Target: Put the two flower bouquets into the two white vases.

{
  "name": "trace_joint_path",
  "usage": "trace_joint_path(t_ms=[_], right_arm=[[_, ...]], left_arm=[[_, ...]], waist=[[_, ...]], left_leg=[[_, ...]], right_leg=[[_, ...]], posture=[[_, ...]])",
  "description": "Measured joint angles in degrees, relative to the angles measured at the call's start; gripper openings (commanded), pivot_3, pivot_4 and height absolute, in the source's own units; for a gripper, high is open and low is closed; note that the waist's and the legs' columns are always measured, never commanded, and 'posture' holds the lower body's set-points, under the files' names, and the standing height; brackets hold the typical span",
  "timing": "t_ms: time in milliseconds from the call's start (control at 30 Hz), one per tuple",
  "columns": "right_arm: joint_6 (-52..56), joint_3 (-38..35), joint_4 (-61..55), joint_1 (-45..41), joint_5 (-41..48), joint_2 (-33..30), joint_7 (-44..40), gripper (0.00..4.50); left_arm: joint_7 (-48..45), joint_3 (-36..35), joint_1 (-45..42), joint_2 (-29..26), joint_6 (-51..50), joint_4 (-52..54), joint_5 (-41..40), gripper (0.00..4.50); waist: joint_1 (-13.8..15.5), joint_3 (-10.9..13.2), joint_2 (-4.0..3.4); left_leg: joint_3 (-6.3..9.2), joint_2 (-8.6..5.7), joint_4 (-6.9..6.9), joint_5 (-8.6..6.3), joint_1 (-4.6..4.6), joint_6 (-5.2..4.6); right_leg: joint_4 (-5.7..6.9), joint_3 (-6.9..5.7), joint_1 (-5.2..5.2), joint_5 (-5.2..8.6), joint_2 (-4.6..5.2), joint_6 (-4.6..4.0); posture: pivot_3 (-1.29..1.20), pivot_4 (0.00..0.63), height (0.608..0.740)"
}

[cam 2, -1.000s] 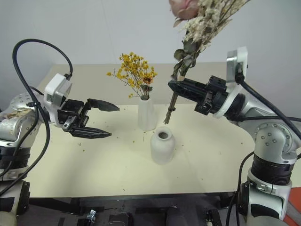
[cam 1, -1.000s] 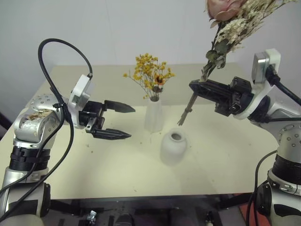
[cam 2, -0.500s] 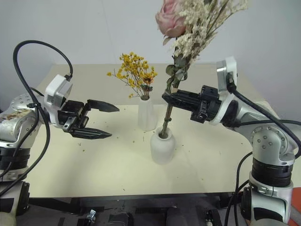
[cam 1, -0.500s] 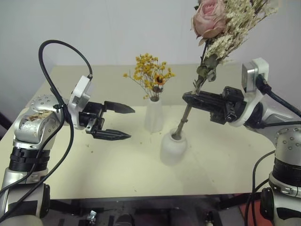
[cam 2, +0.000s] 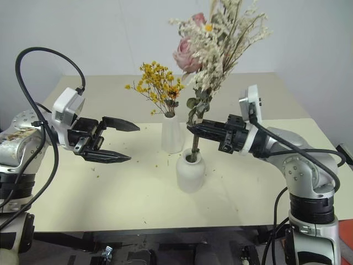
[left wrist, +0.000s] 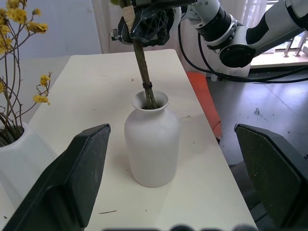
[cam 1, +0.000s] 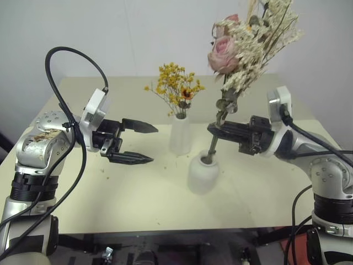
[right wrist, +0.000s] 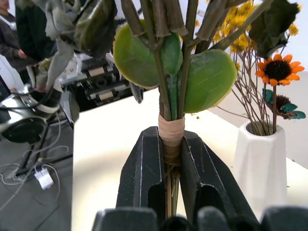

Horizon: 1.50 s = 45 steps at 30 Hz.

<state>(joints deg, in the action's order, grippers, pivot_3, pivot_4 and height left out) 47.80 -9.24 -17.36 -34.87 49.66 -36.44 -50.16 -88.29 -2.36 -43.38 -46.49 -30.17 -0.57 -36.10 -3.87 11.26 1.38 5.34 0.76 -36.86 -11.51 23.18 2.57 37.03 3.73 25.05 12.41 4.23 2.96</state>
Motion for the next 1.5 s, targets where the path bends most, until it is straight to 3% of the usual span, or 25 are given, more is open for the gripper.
trace_joint_path(t_ms=[833,1233,1267,1500], right_arm=[[-9.51,6.84,0.07,7.13,-9.35,3.89,-0.38,0.23],[-13.35,6.51,-0.08,8.98,-11.15,3.24,-2.2,4.28],[-13.35,6.47,-0.17,9.05,-11.15,2.94,-2.23,4.47],[-13.34,6.06,-1.41,9.82,-10.8,1.12,-2.33,4.47]], left_arm=[[0.27,0.01,0.61,-0.04,-0.19,0.19,0.0,4.5],[0.18,0.01,0.74,-0.51,-1.0,0.35,-0.01,4.5],[0.19,0.01,0.74,-0.5,-1.01,0.35,-0.01,4.5],[0.46,0.04,0.73,-0.38,-1.01,0.35,0.0,4.5]], waist=[[-0.02,-0.01,0.02],[0.04,-0.01,0.02],[0.04,-0.01,0.02],[-0.02,-0.01,0.02]], left_leg=[[0.0,0.01,-0.02,0.0,-0.04,0.0],[0.0,0.01,-0.02,0.0,-0.24,0.0],[0.0,0.01,-0.02,0.0,-0.25,0.0],[0.0,0.02,-0.02,0.0,-0.25,0.0]], right_leg=[[0.0,0.0,-0.04,0.01,-0.02,0.02],[-0.01,0.0,-0.25,0.06,-0.02,0.09],[-0.01,0.0,-0.25,0.06,-0.02,0.1],[-0.02,0.0,-0.25,0.07,-0.02,0.1]], posture=[[0.0,0.15,0.74],[0.0,0.15,0.74],[0.0,0.15,0.74],[0.0,0.15,0.74]])
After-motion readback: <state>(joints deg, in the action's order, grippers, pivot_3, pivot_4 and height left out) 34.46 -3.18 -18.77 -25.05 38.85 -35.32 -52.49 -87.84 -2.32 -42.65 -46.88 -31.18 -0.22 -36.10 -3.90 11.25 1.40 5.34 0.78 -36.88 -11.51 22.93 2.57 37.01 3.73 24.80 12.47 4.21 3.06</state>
